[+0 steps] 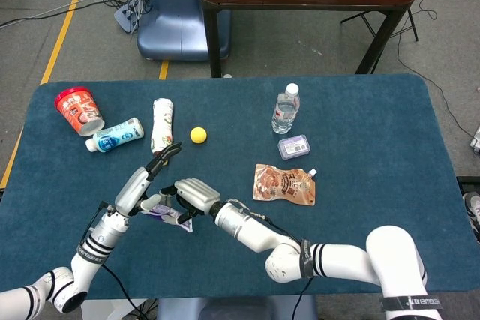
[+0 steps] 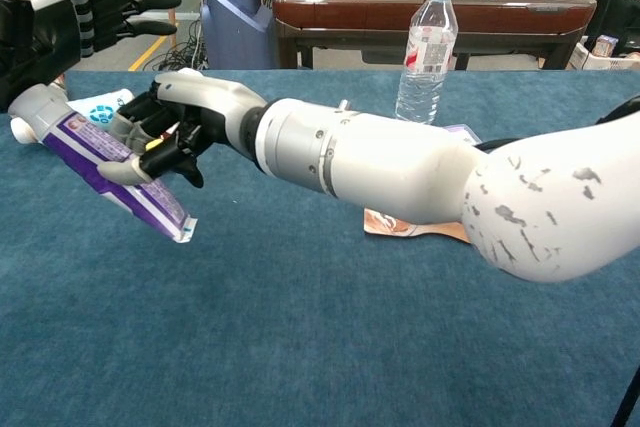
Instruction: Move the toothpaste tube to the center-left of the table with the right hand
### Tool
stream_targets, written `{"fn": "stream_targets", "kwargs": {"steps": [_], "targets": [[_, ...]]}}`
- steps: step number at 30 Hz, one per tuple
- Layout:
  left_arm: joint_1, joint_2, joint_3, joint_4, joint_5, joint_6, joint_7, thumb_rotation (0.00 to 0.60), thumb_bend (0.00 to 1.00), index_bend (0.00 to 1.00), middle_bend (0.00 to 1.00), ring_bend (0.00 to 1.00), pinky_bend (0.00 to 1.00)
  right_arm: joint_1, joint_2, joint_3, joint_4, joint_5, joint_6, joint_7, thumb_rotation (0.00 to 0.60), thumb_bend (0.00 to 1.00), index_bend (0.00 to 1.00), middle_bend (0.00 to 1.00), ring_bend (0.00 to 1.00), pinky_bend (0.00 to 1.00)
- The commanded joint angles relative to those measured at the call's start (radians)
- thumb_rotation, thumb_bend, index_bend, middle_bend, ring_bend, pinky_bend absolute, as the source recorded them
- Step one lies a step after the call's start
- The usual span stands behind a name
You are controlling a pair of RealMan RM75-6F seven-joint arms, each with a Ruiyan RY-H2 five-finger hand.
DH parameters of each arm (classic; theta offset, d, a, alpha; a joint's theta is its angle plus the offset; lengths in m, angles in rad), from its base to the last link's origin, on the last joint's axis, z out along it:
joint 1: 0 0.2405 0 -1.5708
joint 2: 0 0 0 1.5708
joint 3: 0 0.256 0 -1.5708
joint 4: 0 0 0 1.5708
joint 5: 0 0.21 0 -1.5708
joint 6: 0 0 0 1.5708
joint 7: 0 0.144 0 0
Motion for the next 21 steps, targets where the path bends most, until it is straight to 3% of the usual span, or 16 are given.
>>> {"fn": "stream_targets", "kwargs": {"steps": [1, 10, 15, 21], "targets": [[0.000, 0.012, 0.000, 0.000, 0.001, 0.001, 0.015, 0.000, 0.02, 0.00, 0.00, 0.00, 0.06, -0.001, 0.017, -0.009, -0.009, -0.002, -0.011, -0.011, 0.600, 0.80, 1.00, 0.88, 0.82, 0.70], [0.018, 0.078, 0.003, 0.003, -0.006, 0.011, 0.052, 0.000, 0.02, 0.00, 0.00, 0.00, 0.06, 0.016, 0.160, -0.083, -0.063, -0.008, -0.100, -0.161, 0.600, 0.80, 1.00, 0.86, 0.81, 0.70], [0.037, 0.116, 0.021, -0.001, -0.010, 0.007, 0.089, 0.000, 0.02, 0.00, 0.00, 0.00, 0.06, 0.037, 0.229, -0.133, -0.077, 0.041, -0.117, -0.329, 0.600, 0.75, 0.99, 0.82, 0.76, 0.63], [0.058, 0.147, 0.040, -0.026, -0.013, 0.002, 0.132, 0.000, 0.02, 0.00, 0.00, 0.00, 0.06, 0.061, 0.212, -0.190, -0.060, 0.151, -0.090, -0.504, 0.600, 0.60, 0.75, 0.65, 0.56, 0.47]]}}
